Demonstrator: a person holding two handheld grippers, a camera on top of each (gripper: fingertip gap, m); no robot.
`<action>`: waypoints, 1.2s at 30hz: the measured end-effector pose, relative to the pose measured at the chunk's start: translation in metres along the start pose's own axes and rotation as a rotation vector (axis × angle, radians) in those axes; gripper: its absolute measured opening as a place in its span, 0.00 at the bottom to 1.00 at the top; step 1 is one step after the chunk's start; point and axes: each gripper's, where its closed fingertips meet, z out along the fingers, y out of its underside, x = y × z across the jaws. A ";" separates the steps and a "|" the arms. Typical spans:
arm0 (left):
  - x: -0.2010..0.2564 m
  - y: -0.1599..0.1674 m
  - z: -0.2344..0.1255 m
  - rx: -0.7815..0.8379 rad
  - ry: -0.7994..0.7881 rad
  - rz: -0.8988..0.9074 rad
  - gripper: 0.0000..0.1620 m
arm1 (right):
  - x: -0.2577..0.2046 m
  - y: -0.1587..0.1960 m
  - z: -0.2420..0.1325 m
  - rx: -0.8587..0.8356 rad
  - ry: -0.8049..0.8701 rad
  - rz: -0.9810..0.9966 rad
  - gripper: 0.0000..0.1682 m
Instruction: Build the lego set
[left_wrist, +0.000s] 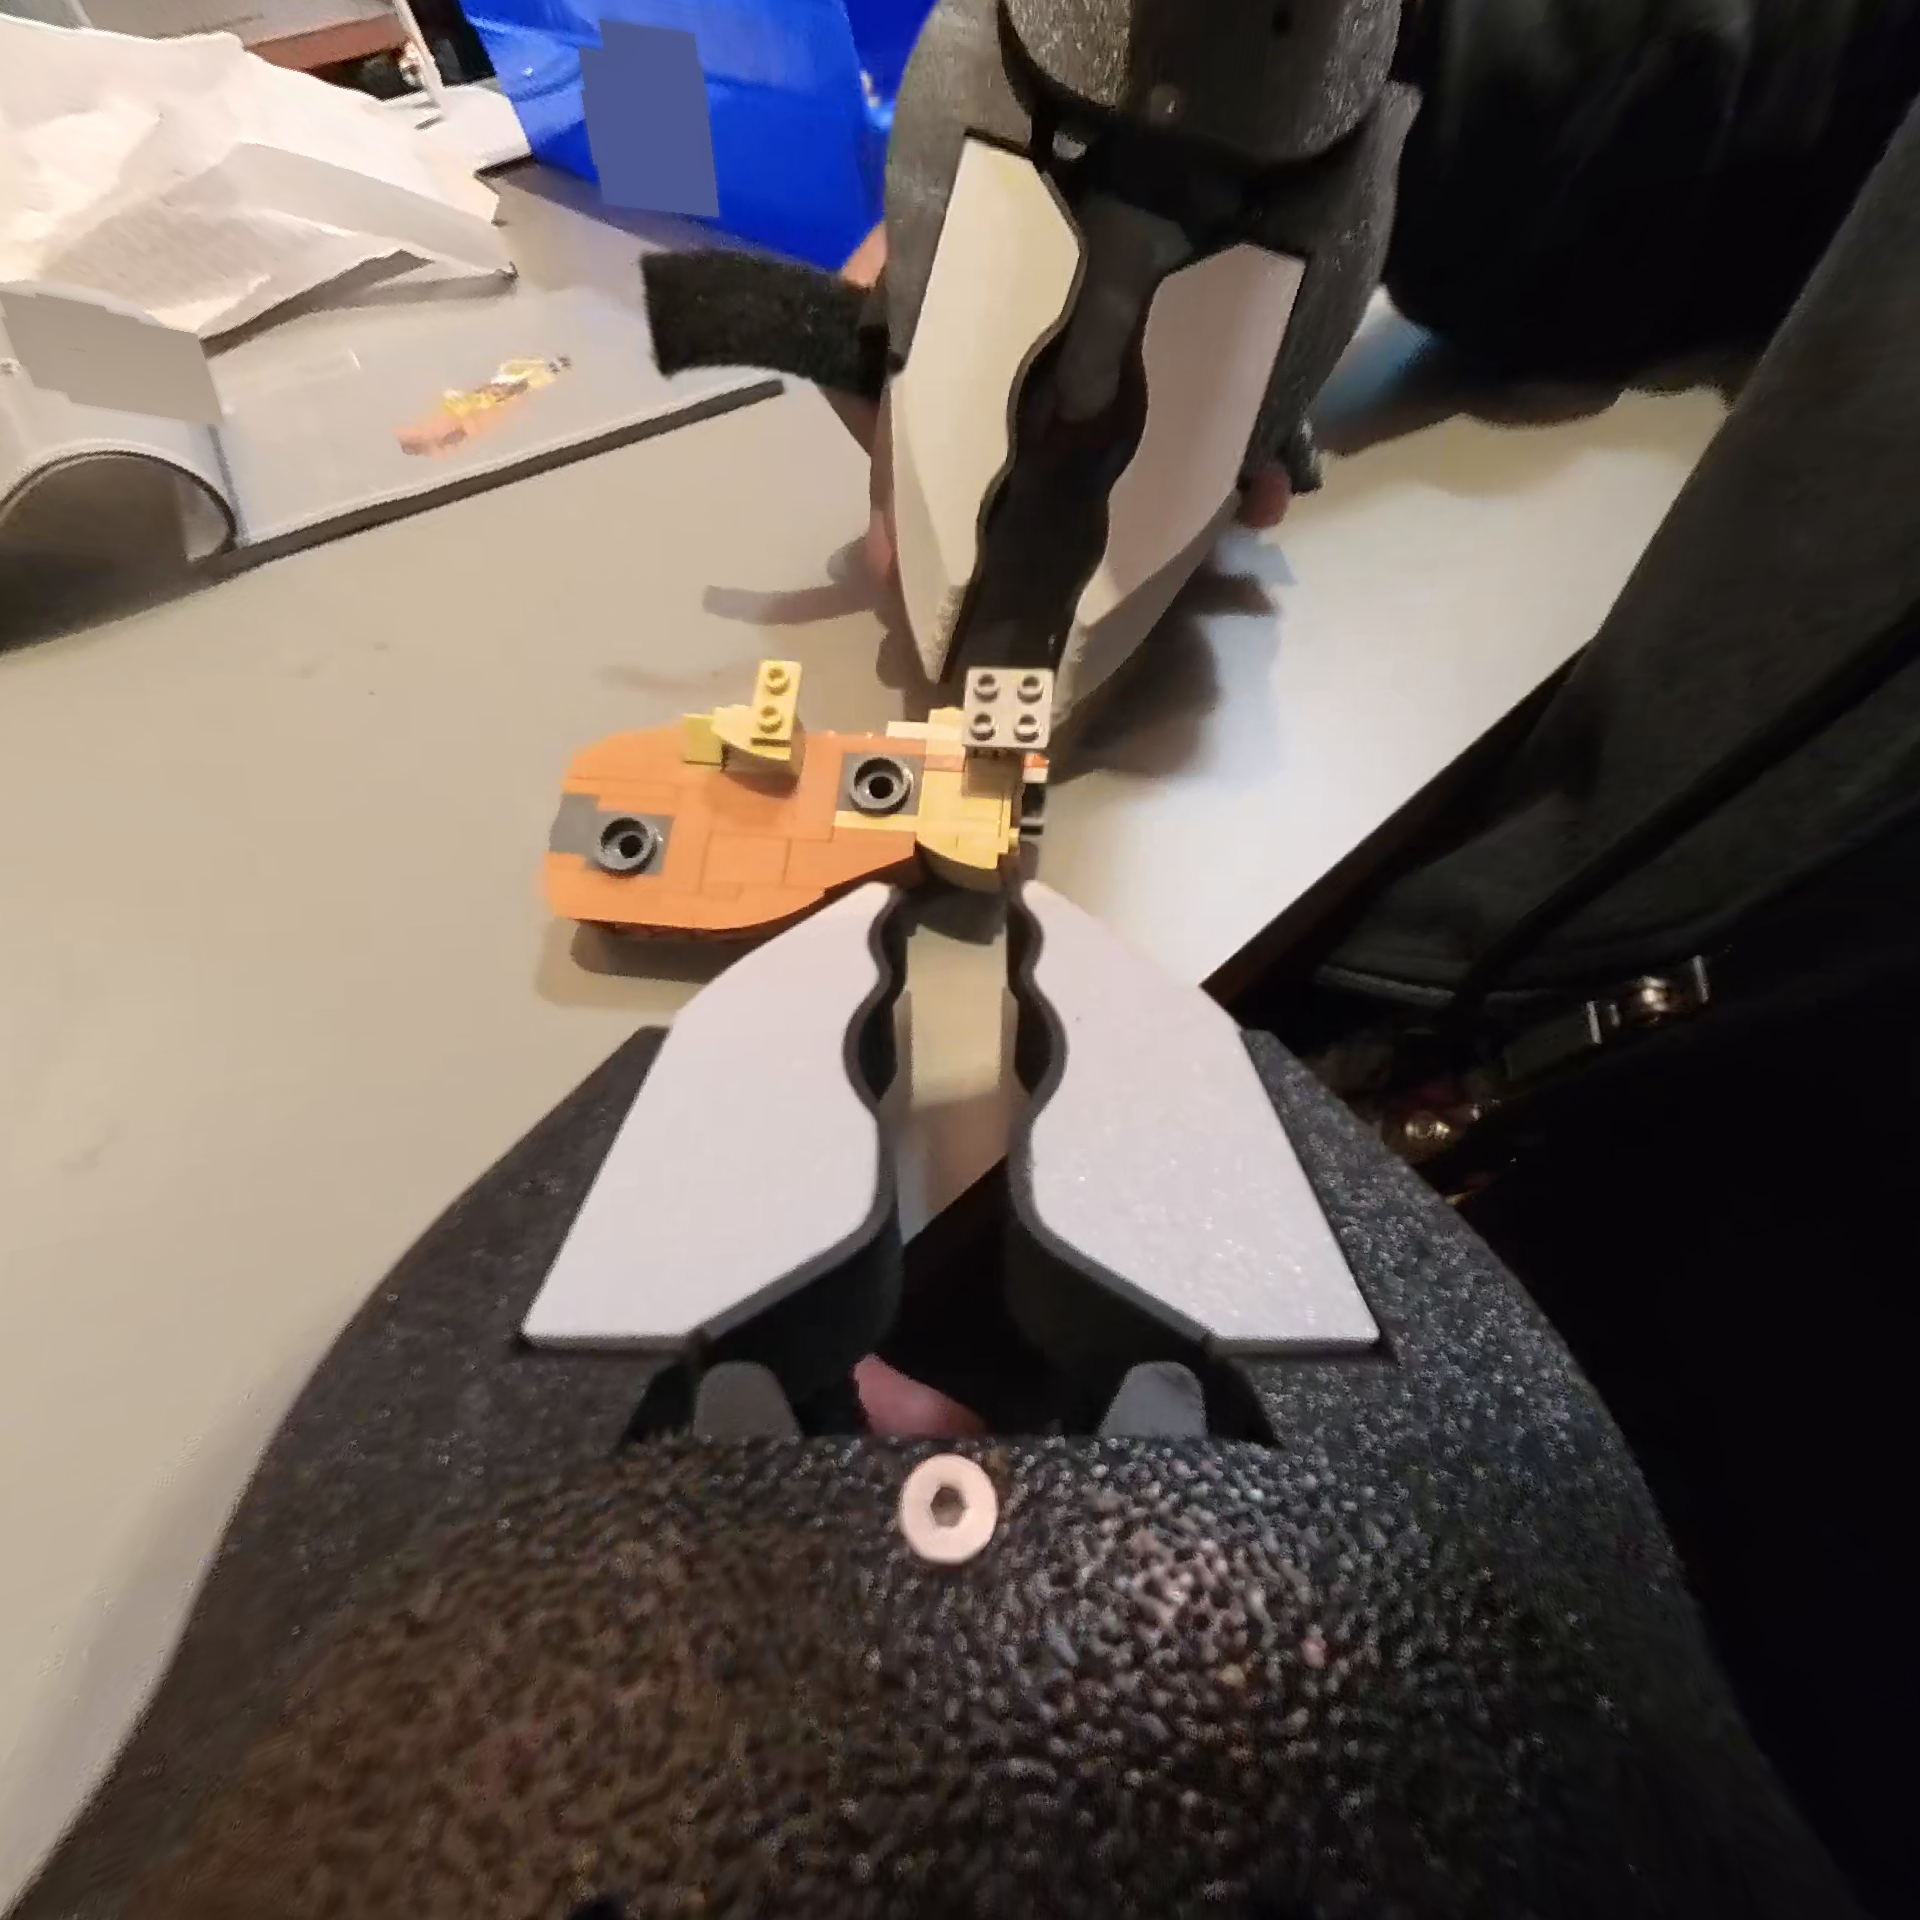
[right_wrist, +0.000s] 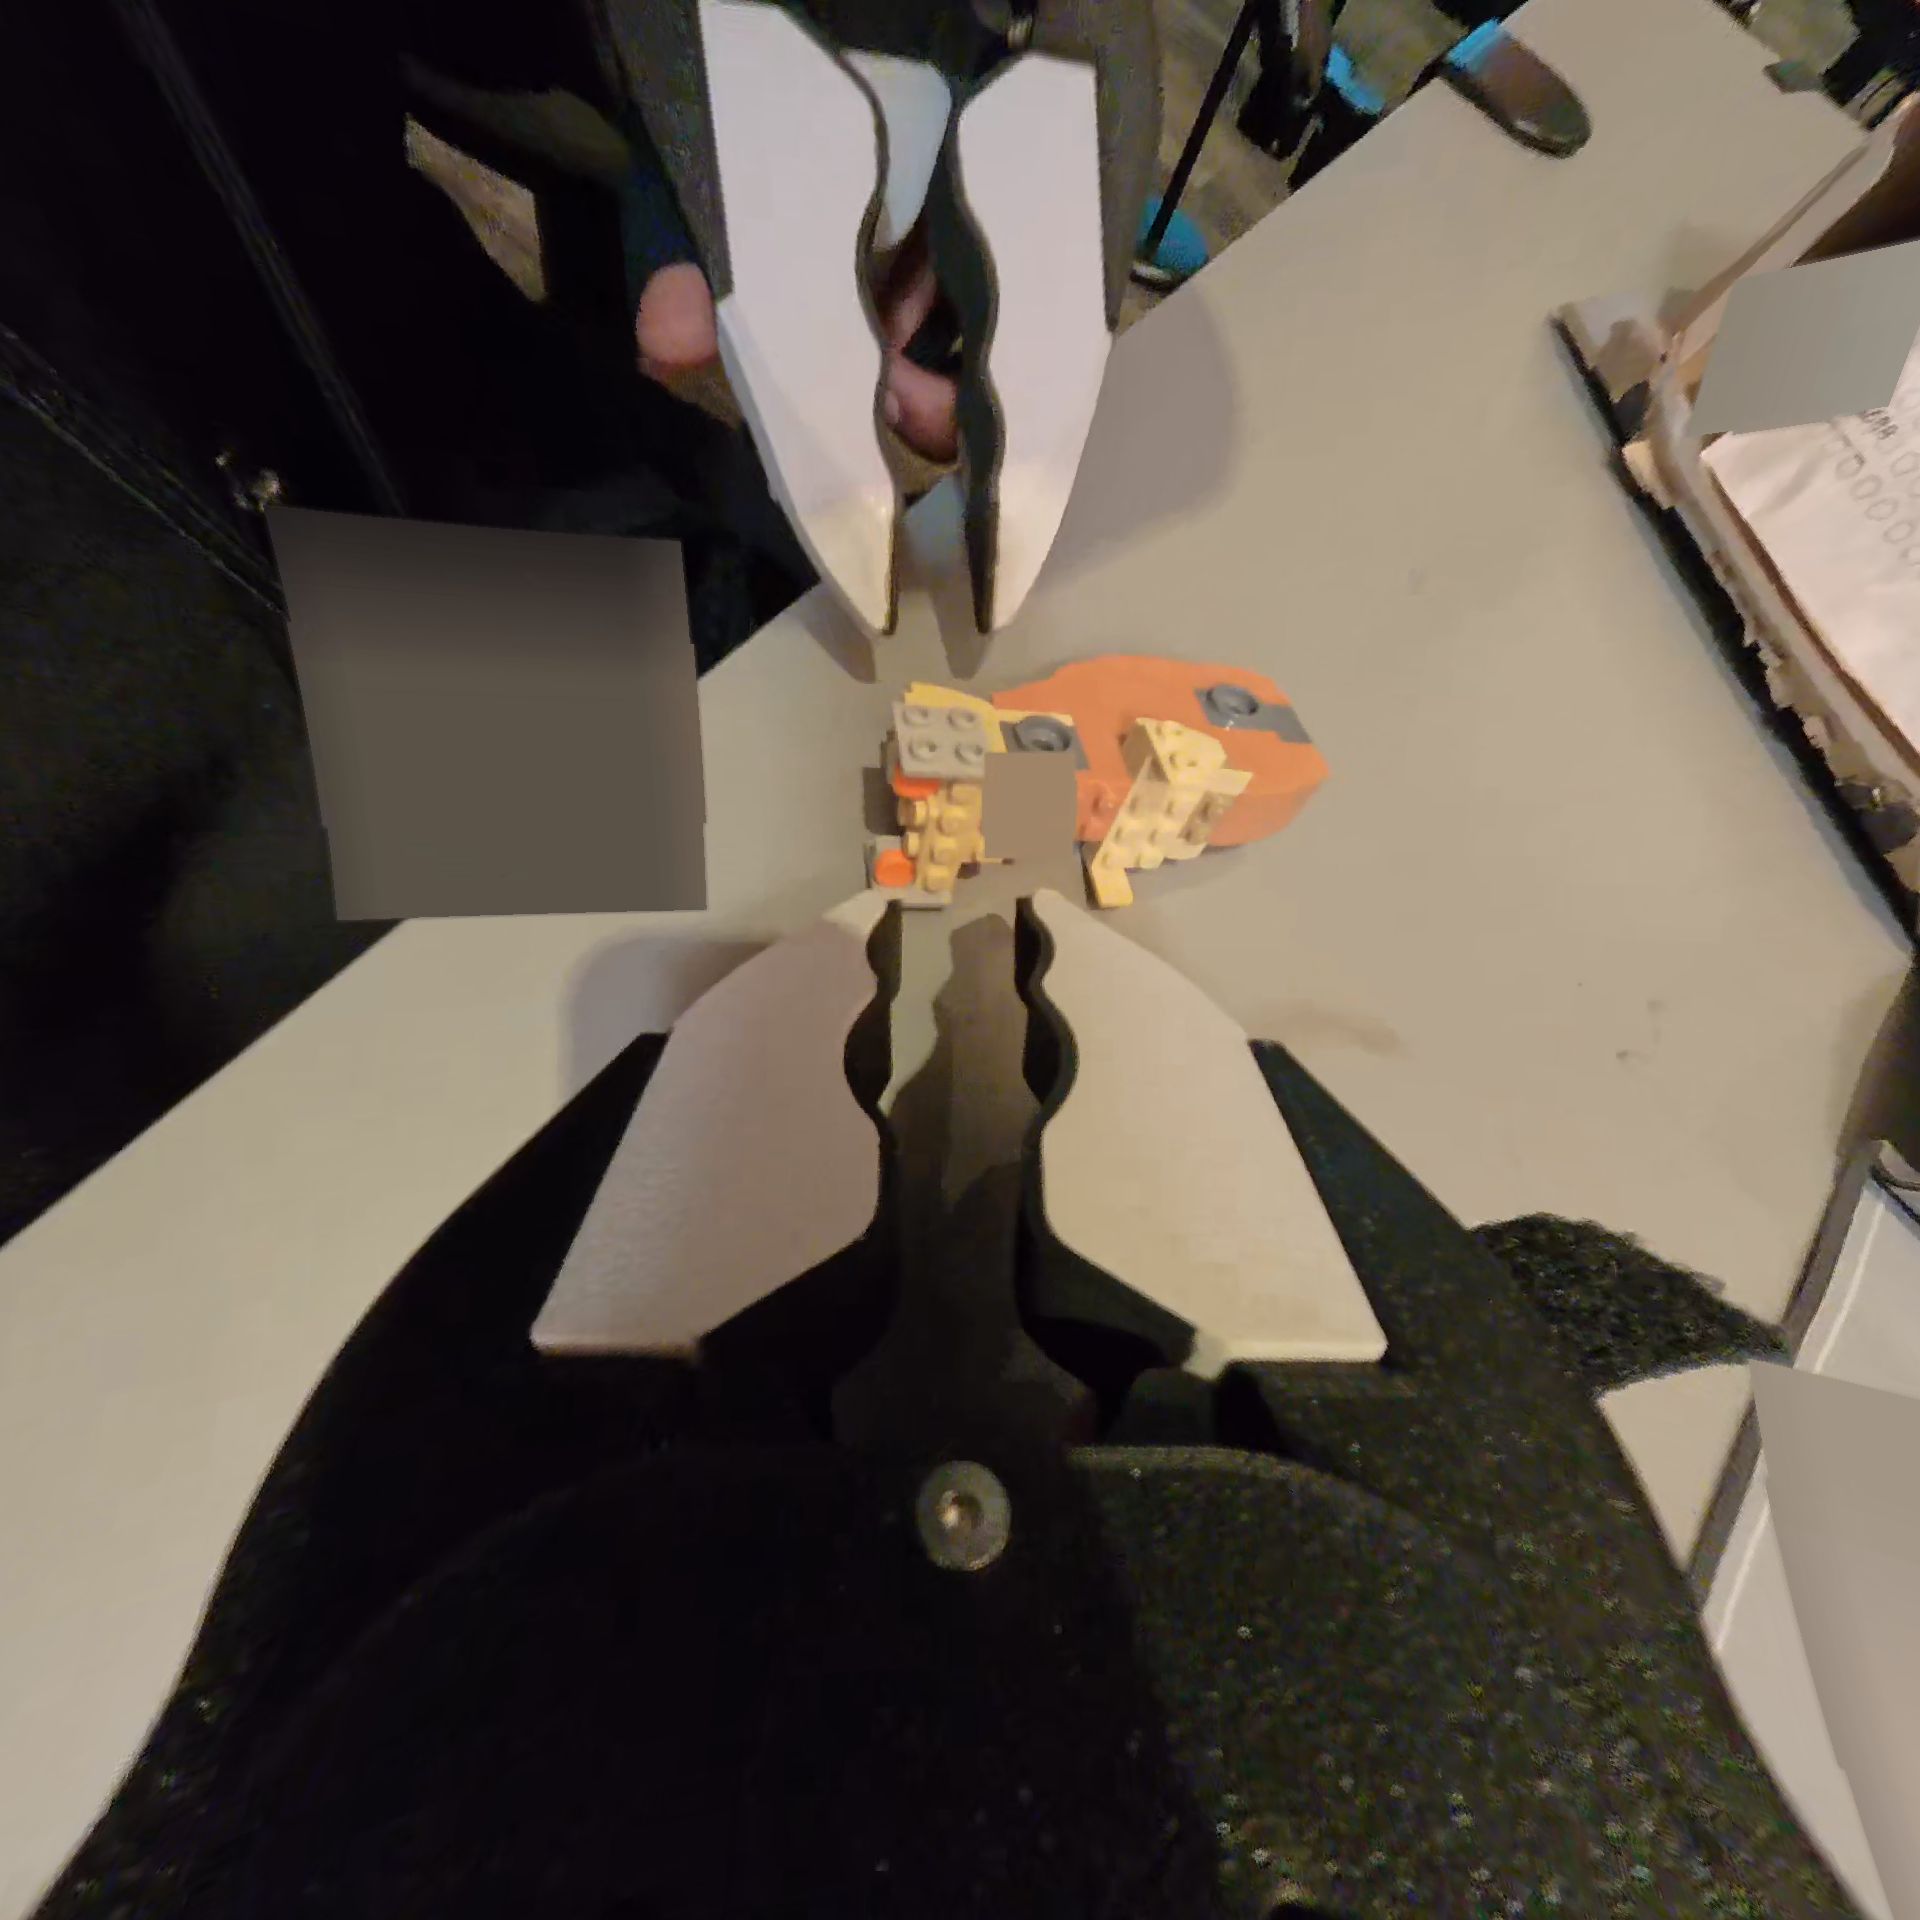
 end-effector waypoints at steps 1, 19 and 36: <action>0.001 -0.001 0.000 0.006 0.017 -0.022 0.11 | -0.001 -0.002 0.000 0.011 0.008 0.011 0.12; -0.002 0.005 0.010 -0.238 0.227 -0.147 0.06 | -0.004 -0.006 0.017 -0.110 0.219 0.128 0.13; -0.013 0.006 0.019 -0.304 0.303 -0.071 0.05 | 0.004 -0.003 0.015 -0.127 0.284 0.175 0.17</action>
